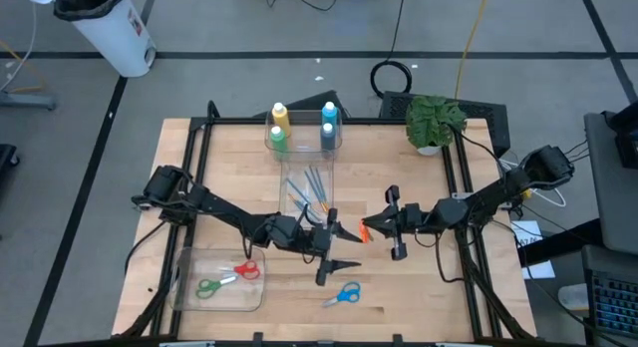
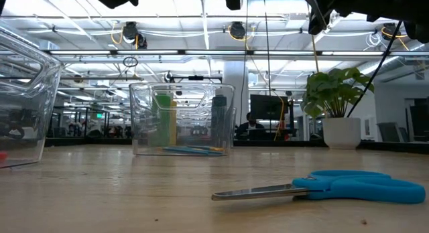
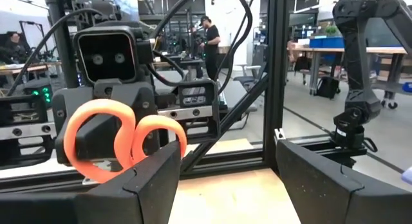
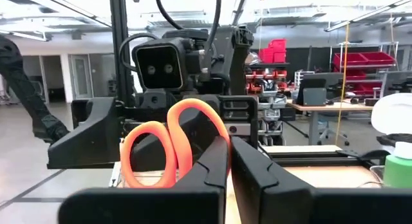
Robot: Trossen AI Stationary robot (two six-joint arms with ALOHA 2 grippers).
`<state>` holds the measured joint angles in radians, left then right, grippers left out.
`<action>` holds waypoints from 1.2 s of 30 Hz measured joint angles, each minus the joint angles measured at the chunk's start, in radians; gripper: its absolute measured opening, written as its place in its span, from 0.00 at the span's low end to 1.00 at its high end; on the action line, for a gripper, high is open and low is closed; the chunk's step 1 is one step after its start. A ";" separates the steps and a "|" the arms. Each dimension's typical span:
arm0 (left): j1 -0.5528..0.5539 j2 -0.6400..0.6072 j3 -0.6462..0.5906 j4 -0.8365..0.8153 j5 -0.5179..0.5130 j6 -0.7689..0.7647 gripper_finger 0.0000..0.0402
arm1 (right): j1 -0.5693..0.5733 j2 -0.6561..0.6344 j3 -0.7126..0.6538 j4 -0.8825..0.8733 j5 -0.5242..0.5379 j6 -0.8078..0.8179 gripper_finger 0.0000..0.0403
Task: Pick & Place Paint Supplies
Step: Put the orange scissors into the bottom transparent bin
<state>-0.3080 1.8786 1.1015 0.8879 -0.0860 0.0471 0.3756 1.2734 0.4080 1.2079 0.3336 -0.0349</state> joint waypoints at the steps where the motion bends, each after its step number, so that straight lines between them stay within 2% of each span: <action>1: 0.001 0.000 0.000 0.000 -0.002 0.000 0.65 | 0.000 0.000 0.000 -0.001 0.001 0.000 0.00; 6: 0.006 0.000 0.000 0.007 -0.052 0.007 0.63 | -0.001 0.000 0.000 -0.008 0.050 0.003 0.00; 15: 0.040 0.000 0.000 0.005 -0.065 -0.004 0.62 | -0.003 0.021 0.000 0.004 0.165 -0.021 0.00; 22: 0.048 0.000 0.000 0.004 -0.079 -0.003 0.59 | -0.003 0.036 0.000 0.039 0.165 -0.045 0.00; 26: 0.048 0.000 0.000 0.000 -0.081 -0.001 0.46 | -0.003 0.036 0.000 0.036 0.164 -0.047 0.00; 34: 0.060 0.000 0.000 -0.003 -0.084 -0.004 0.07 | -0.002 0.036 0.000 0.023 0.159 -0.045 0.00; 36: 0.062 0.000 0.000 -0.005 -0.082 -0.009 0.03 | -0.003 0.036 0.000 0.018 0.159 -0.045 0.00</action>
<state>-0.2463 1.8786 1.1011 0.8833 -0.1681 0.0381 0.3729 1.3090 0.4084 1.2255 0.4931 -0.0795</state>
